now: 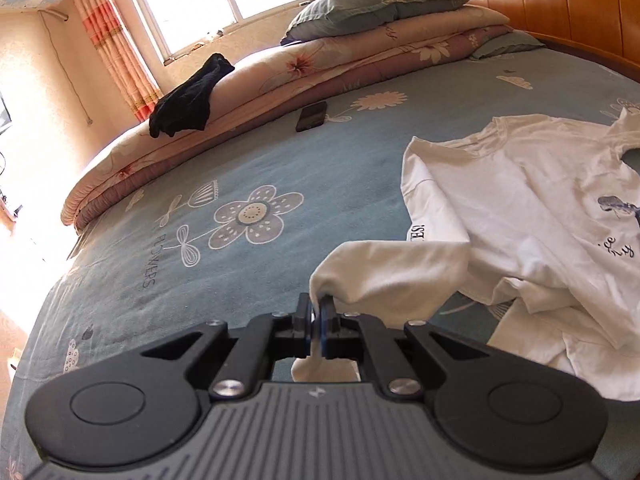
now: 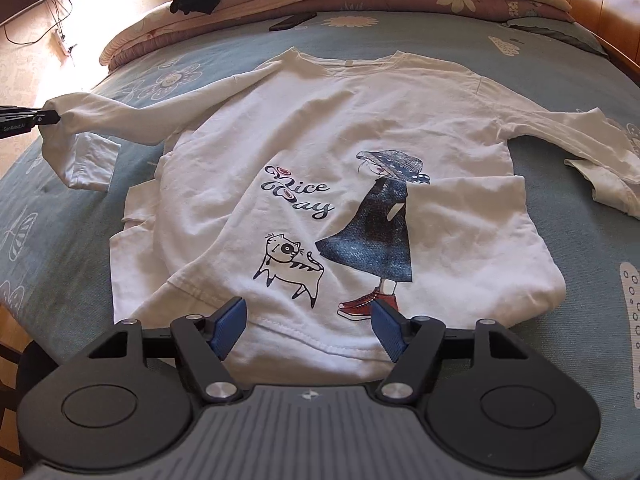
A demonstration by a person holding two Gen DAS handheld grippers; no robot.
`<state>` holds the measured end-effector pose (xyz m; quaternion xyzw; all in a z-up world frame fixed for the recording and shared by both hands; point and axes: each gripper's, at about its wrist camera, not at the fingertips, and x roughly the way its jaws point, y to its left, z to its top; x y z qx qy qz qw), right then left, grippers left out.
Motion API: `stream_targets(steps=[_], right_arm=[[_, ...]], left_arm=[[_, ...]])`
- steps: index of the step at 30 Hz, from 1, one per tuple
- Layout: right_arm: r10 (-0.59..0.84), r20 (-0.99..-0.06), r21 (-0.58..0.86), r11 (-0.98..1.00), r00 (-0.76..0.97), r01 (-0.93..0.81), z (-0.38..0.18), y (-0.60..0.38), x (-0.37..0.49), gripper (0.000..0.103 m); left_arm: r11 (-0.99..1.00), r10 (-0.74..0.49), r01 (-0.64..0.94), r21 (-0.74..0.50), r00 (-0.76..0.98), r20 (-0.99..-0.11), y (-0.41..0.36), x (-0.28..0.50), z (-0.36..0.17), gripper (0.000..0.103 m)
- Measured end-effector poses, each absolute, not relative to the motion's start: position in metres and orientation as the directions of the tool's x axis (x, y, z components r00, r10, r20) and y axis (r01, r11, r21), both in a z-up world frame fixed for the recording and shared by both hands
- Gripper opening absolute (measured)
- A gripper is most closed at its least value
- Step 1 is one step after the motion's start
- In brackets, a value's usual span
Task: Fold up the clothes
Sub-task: 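Grasp the other sleeve with the left gripper and pull it outward, then open the left gripper to lay the sleeve flat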
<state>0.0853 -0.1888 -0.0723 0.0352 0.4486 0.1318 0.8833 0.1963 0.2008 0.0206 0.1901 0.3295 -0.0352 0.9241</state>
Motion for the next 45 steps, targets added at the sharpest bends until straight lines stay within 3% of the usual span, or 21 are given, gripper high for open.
stream_targets(steps=[11,18,22,29,32,37,43,45], right_arm=[[0.238,-0.791,0.19,0.971,0.563,-0.143,-0.078,-0.205,0.087,0.073],[0.217,-0.798,0.175,0.976,0.562,-0.129,-0.08,-0.206,0.092,0.073],[0.206,-0.802,0.165,0.979,0.561,-0.123,-0.081,-0.204,0.095,0.073],[0.205,-0.802,0.164,0.979,0.561,-0.124,-0.08,-0.203,0.097,0.073],[0.203,-0.797,0.163,0.979,0.569,-0.12,-0.076,-0.206,0.095,0.073],[0.202,-0.779,0.185,0.979,0.594,-0.089,-0.067,-0.221,0.089,0.073],[0.215,-0.763,0.235,0.971,0.609,-0.049,-0.063,-0.239,0.079,0.073],[0.223,-0.759,0.249,0.967,0.611,-0.043,-0.062,-0.242,0.075,0.073]], left_arm=[[0.952,0.227,-0.029,0.303,0.73,-0.644,0.263,0.255,0.019,0.002],[0.923,0.356,-0.167,0.346,0.713,-0.605,0.292,0.278,0.026,0.0],[0.919,0.387,-0.243,0.31,0.703,-0.596,0.311,0.285,0.036,0.0],[0.946,0.3,-0.126,0.298,0.691,-0.658,0.289,0.278,0.005,0.004],[0.971,0.183,-0.014,0.237,0.68,-0.71,0.264,0.267,-0.012,0.01],[0.97,0.024,0.167,0.178,0.662,-0.749,0.206,0.234,-0.029,0.011],[0.928,-0.174,0.364,0.079,0.612,-0.772,0.147,0.192,-0.044,0.035],[0.916,-0.231,0.399,0.031,0.589,-0.774,0.135,0.187,-0.05,0.037]])
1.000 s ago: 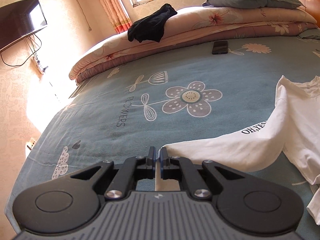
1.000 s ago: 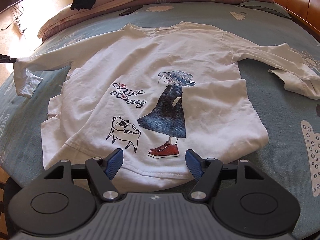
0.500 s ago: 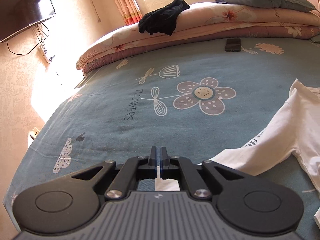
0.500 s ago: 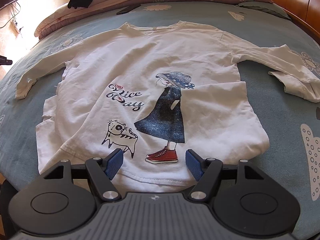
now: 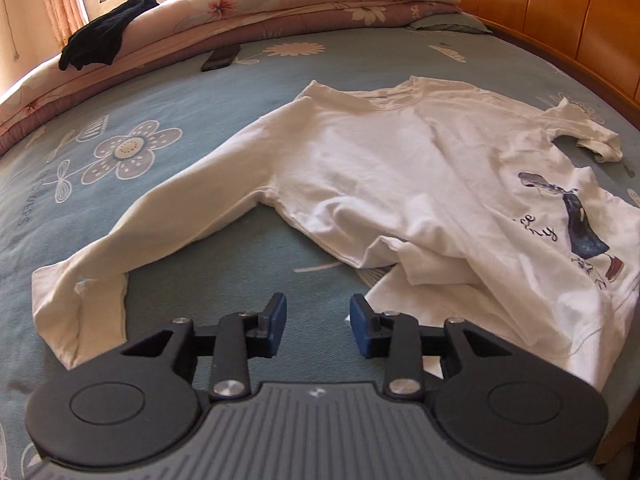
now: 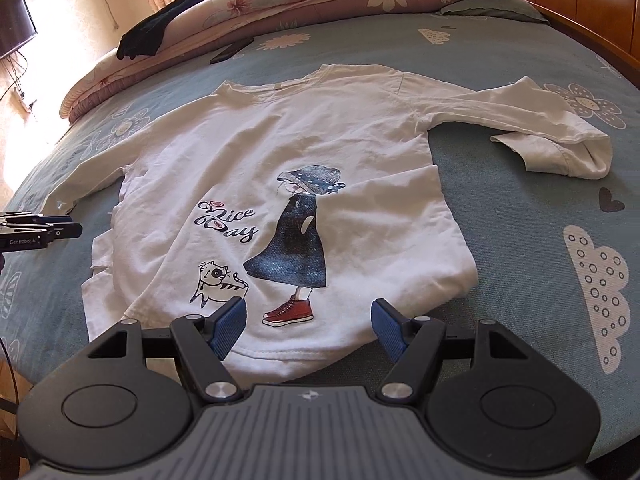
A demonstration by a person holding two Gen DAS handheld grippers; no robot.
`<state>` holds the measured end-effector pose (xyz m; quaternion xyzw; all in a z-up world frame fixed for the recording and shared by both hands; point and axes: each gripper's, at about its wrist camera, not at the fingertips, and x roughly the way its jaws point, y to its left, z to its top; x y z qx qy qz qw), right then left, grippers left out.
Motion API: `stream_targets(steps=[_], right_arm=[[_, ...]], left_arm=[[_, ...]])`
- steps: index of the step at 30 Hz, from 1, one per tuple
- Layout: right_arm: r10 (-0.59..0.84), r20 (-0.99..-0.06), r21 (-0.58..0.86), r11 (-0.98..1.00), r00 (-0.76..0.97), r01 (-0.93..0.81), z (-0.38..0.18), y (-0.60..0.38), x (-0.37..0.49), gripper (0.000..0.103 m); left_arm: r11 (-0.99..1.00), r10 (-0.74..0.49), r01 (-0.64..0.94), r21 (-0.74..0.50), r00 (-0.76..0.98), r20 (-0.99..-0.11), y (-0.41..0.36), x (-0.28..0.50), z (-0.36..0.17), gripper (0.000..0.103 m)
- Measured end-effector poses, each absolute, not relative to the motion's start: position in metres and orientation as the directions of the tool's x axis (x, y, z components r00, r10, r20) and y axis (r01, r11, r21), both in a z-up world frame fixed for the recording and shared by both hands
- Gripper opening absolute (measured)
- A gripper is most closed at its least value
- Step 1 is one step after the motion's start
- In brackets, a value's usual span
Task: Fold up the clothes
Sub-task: 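Open the left gripper to lay the sleeve flat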
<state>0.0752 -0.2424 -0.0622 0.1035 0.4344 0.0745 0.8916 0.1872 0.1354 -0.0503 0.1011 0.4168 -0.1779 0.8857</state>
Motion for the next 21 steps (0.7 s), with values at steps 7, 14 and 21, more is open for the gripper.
stream_targets(steps=[7,14,21], right_arm=[[0.213,-0.749,0.245,0.969,0.628,-0.036,-0.059,-0.251,0.063,0.073],[0.198,-0.756,0.25,0.968,0.624,-0.005,-0.066,-0.259,0.067,0.073],[0.16,-0.75,0.254,0.966,0.642,0.055,-0.067,-0.281,0.071,0.074]], left_arm=[[0.934,-0.275,0.348,-0.078,0.564,-0.778,0.13,0.195,-0.077,0.036],[0.922,-0.264,0.386,-0.033,0.563,-0.783,0.12,0.194,-0.09,0.029],[0.904,-0.284,0.427,-0.027,0.551,-0.784,0.111,0.18,-0.079,0.004]])
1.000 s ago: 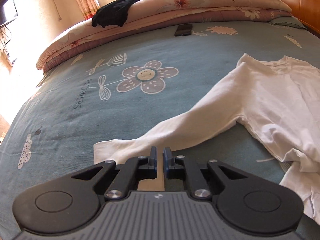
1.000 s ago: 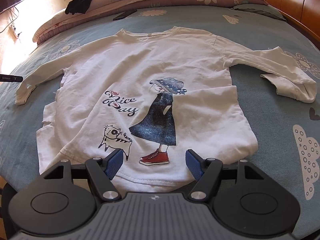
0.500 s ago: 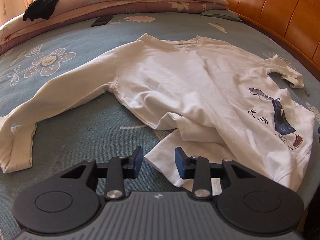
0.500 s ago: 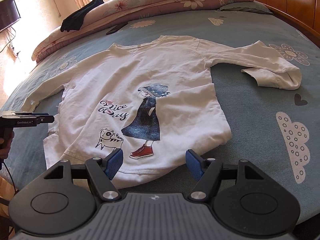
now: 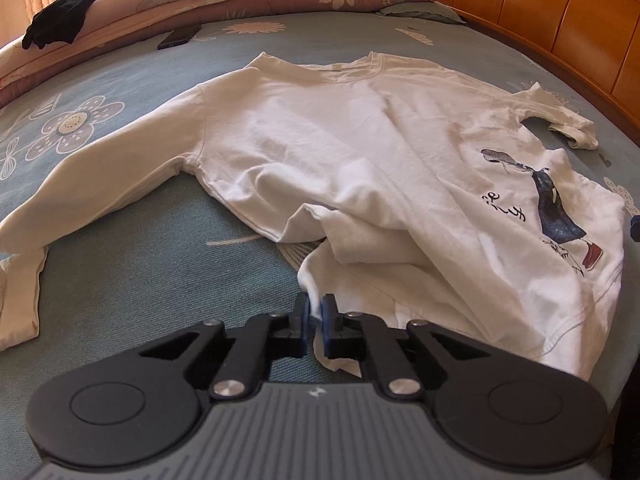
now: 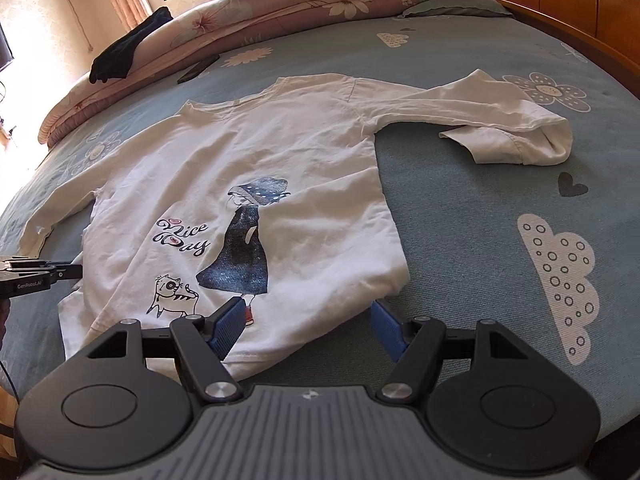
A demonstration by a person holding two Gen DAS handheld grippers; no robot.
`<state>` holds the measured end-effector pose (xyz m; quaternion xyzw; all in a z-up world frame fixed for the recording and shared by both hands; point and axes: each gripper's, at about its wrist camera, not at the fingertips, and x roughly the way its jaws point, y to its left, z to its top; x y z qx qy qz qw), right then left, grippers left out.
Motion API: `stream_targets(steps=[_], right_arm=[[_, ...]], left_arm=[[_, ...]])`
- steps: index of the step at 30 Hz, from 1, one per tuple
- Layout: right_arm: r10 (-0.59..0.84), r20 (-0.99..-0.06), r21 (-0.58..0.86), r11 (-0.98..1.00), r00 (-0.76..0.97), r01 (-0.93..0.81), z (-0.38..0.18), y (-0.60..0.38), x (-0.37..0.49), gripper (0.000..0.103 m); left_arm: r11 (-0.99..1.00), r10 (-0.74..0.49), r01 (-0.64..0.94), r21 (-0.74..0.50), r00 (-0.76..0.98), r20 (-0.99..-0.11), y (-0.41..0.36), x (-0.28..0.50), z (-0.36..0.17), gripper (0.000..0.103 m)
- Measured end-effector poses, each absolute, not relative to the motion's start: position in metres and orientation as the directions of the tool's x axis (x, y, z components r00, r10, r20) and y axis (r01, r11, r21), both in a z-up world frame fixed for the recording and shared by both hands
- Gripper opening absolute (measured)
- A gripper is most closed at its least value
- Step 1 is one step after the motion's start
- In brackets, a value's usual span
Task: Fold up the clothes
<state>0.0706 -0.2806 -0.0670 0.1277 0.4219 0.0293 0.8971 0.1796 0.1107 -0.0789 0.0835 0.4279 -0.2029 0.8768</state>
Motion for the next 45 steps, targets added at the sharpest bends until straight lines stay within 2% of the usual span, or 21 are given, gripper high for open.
stream_targets(steps=[13,21,27,30,34,38,45], right_arm=[[0.108,-0.736,0.245,0.963,0.668,0.115,-0.072,-0.315,0.072,0.073],[0.092,-0.736,0.238,0.963,0.671,0.128,-0.07,-0.328,0.07,0.073],[0.114,-0.724,0.174,0.985,0.68,0.02,-0.07,-0.334,0.077,0.074],[0.19,-0.722,0.202,0.977,0.665,-0.06,-0.073,-0.342,0.084,0.075],[0.356,-0.695,0.316,0.932,0.625,-0.179,-0.087,-0.347,0.094,0.075],[0.445,-0.666,0.363,0.895,0.599,-0.26,-0.095,-0.339,0.102,0.075],[0.624,-0.578,0.476,0.781,0.526,-0.404,-0.07,-0.301,0.149,0.077]], left_arm=[[0.93,-0.348,0.334,-0.153,0.668,-0.658,0.143,0.113,-0.015,0.003],[0.952,-0.306,0.206,-0.226,0.661,-0.685,0.173,0.09,-0.026,0.003],[0.964,-0.251,0.108,-0.241,0.661,-0.707,0.196,0.07,-0.036,0.003],[0.966,-0.23,0.055,-0.254,0.635,-0.738,0.207,0.067,-0.049,0.003],[0.968,-0.217,0.026,-0.249,0.583,-0.783,0.206,0.074,-0.072,0.003],[0.971,-0.203,0.004,-0.241,0.551,-0.809,0.205,0.082,-0.084,0.004],[0.974,-0.192,0.003,-0.225,0.529,-0.827,0.204,0.085,-0.09,0.004]])
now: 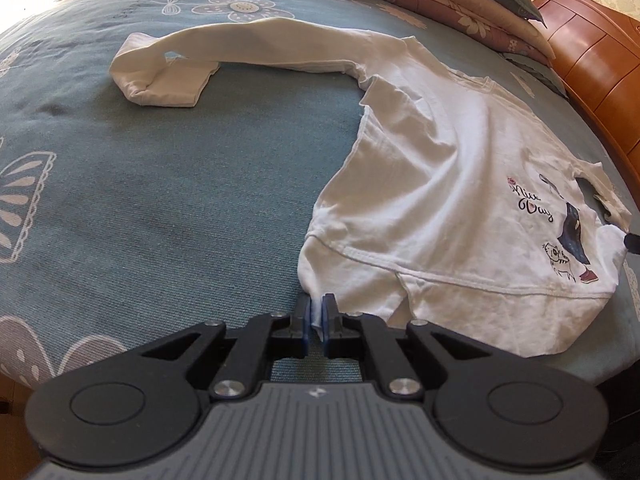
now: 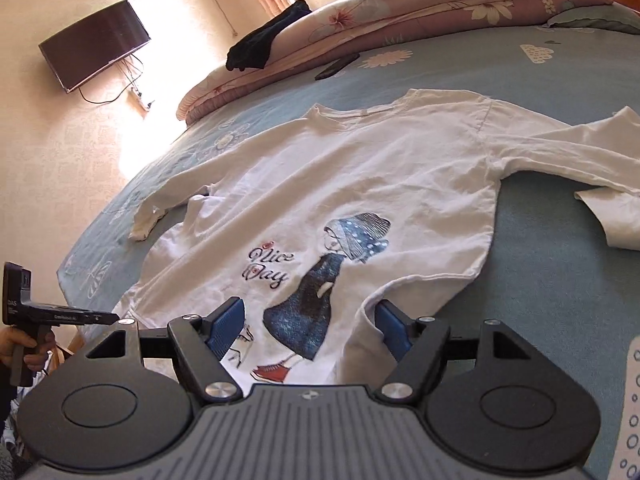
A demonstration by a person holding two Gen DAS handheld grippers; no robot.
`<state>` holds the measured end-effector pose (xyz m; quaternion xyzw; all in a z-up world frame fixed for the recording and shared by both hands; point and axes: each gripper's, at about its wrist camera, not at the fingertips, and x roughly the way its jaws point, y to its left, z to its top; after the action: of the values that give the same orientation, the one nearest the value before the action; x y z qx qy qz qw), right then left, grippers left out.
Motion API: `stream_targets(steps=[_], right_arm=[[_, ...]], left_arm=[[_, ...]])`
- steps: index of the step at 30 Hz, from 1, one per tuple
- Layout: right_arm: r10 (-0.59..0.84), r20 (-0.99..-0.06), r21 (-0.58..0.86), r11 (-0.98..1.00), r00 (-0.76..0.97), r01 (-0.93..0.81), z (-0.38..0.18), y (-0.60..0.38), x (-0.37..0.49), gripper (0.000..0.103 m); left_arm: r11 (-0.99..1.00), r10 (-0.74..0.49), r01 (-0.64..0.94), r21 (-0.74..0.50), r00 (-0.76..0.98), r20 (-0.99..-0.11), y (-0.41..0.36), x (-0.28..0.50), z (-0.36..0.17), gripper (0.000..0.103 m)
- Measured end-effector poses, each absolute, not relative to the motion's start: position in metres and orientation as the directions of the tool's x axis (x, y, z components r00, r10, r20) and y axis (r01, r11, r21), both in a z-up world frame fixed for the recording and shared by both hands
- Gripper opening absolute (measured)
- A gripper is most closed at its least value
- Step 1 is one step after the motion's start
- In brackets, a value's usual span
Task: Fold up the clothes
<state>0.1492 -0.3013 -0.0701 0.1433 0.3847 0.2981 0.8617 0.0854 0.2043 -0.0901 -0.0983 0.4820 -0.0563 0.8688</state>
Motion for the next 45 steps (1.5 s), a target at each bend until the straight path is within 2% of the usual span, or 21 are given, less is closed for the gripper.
stream_targets(steps=[6,10,14,17,19,22,25,26,28,29,30,33,37,42,45], right_arm=[[0.63,-0.618,0.465,0.775,0.47,-0.428,-0.071,-0.248,0.224,0.077],[0.549,-0.682,0.402,0.833,0.484,-0.38,-0.077,-0.23,0.256,0.076],[0.593,-0.591,0.423,0.805,0.547,-0.415,-0.045,-0.258,0.225,0.076],[0.589,-0.552,0.385,0.808,0.591,-0.447,-0.022,-0.292,0.181,0.077],[0.57,-0.564,0.345,0.82,0.597,-0.457,-0.018,-0.312,0.154,0.079],[0.505,-0.635,0.282,0.856,0.585,-0.433,-0.027,-0.334,0.123,0.081],[0.515,-0.682,0.332,0.851,0.519,-0.407,-0.054,-0.346,0.108,0.08],[0.523,-0.694,0.353,0.846,0.494,-0.399,-0.065,-0.346,0.106,0.076],[0.538,-0.72,0.385,0.835,0.438,-0.394,-0.084,-0.339,0.107,0.057],[0.548,-0.727,0.397,0.827,0.414,-0.398,-0.092,-0.334,0.108,0.044],[0.554,-0.731,0.404,0.822,0.398,-0.402,-0.098,-0.329,0.11,0.039],[0.563,-0.723,0.4,0.813,0.399,-0.423,-0.104,-0.311,0.116,0.035],[0.573,-0.69,0.385,0.807,0.442,-0.447,-0.091,-0.286,0.143,0.035],[0.53,-0.712,0.34,0.834,0.46,-0.434,-0.097,-0.247,0.193,0.035],[0.536,-0.696,0.354,0.835,0.478,-0.421,-0.094,-0.237,0.202,0.036]], left_arm=[[0.979,-0.183,0.017,-0.204,0.526,-0.831,0.201,0.086,-0.09,0.005],[0.981,-0.175,0.018,-0.195,0.528,-0.831,0.199,0.086,-0.09,0.005],[0.983,-0.168,0.034,-0.178,0.537,-0.827,0.197,0.085,-0.09,0.005],[0.983,-0.174,0.04,-0.181,0.539,-0.824,0.197,0.086,-0.091,0.005],[0.983,-0.175,0.044,-0.18,0.539,-0.824,0.197,0.087,-0.092,0.005],[0.983,-0.173,0.042,-0.18,0.54,-0.824,0.197,0.087,-0.092,0.005],[0.983,-0.168,0.033,-0.179,0.54,-0.825,0.196,0.087,-0.092,0.005],[0.984,-0.164,0.032,-0.175,0.54,-0.825,0.196,0.087,-0.092,0.005],[0.985,-0.158,0.027,-0.17,0.541,-0.826,0.195,0.087,-0.092,0.005],[0.986,-0.154,0.025,-0.167,0.541,-0.827,0.194,0.087,-0.092,0.005],[0.987,-0.15,0.027,-0.161,0.542,-0.827,0.193,0.087,-0.091,0.006],[0.988,-0.143,0.026,-0.153,0.542,-0.828,0.192,0.087,-0.091,0.006],[0.988,-0.143,0.025,-0.154,0.545,-0.826,0.192,0.087,-0.091,0.006],[0.986,-0.146,0.019,-0.163,0.549,-0.823,0.193,0.086,-0.091,0.006],[0.986,-0.147,0.017,-0.166,0.553,-0.82,0.193,0.085,-0.092,0.006]])
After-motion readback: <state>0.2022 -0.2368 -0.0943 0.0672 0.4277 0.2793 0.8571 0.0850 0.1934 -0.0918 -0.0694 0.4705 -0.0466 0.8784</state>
